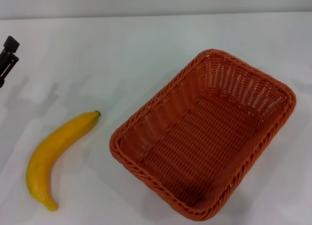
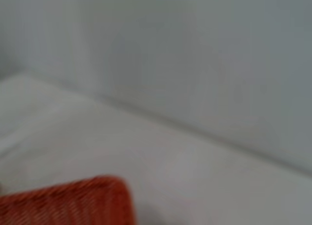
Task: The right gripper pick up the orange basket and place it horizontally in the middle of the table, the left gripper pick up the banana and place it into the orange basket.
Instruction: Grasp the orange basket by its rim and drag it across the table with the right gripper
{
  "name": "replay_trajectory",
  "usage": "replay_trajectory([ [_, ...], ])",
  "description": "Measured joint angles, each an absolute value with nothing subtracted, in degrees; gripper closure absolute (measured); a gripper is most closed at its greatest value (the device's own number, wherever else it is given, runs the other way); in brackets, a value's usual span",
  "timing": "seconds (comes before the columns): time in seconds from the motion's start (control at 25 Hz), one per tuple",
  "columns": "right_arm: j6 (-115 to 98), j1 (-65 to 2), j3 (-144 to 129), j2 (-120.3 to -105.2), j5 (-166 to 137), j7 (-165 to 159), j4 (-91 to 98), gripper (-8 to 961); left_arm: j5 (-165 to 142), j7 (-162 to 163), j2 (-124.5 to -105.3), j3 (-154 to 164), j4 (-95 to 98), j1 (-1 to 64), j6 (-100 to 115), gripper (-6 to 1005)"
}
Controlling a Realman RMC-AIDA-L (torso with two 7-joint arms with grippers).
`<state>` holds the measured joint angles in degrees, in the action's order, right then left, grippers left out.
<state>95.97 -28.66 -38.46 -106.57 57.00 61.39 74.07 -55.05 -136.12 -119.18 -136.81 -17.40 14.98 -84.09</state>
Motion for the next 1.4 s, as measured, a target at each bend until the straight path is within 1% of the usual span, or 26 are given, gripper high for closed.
replay_trajectory([
  [0.12,100.1,-34.5,-41.9,-105.78,50.2,55.1,74.4,105,-55.1,-135.0,-119.17,-135.9,-17.4,15.0,-84.1,108],
  [0.2,101.6,-37.9,-44.0,-105.86,46.4,52.6,74.2,105,-55.1,-134.9,-119.18,-135.4,-17.4,15.1,-84.1,108],
  [0.28,102.6,-40.9,-46.8,-106.24,43.3,50.3,73.7,106,-55.1,-134.6,-119.21,-135.1,-17.4,15.4,-84.2,108],
  [0.36,102.9,-44.1,-51.1,-107.09,39.8,47.6,73.1,106,-55.1,-133.8,-119.23,-134.7,-17.4,15.9,-84.2,107],
  [0.4,102.9,-44.4,-51.6,-107.26,39.3,47.4,73.0,106,-55.1,-133.3,-119.21,-134.3,-17.4,16.2,-84.2,107],
  [0.56,102.5,-48.2,-54.0,-110.44,30.8,45.7,71.1,107,-54.8,-132.6,-119.19,-132.7,-17.8,17.1,-84.3,107],
  [0.68,101.0,-52.7,-54.1,-112.97,26.0,45.5,67.3,108,-54.7,-132.1,-119.09,-132.5,-17.9,17.0,-85.2,107],
  [0.76,99.6,-55.5,-54.2,-114.0,24.0,44.8,64.5,108,-54.7,-131.5,-118.92,-132.5,-18.0,17.1,-85.6,107],
  [0.84,98.2,-57.9,-54.4,-114.56,22.7,43.9,61.2,108,-54.9,-131.2,-118.91,-132.5,-18.3,17.2,-85.6,107],
  [1.08,94.1,-63.8,-56.1,-114.73,19.9,40.5,51.3,110,-55.1,-130.0,-118.91,-132.4,-19.7,17.1,-86.2,108],
  [1.4,88.4,-66.4,-59.3,-114.86,15.2,36.8,43.6,111,-55.8,-129.4,-118.76,-132.3,-20.8,17.4,-87.7,108],
])
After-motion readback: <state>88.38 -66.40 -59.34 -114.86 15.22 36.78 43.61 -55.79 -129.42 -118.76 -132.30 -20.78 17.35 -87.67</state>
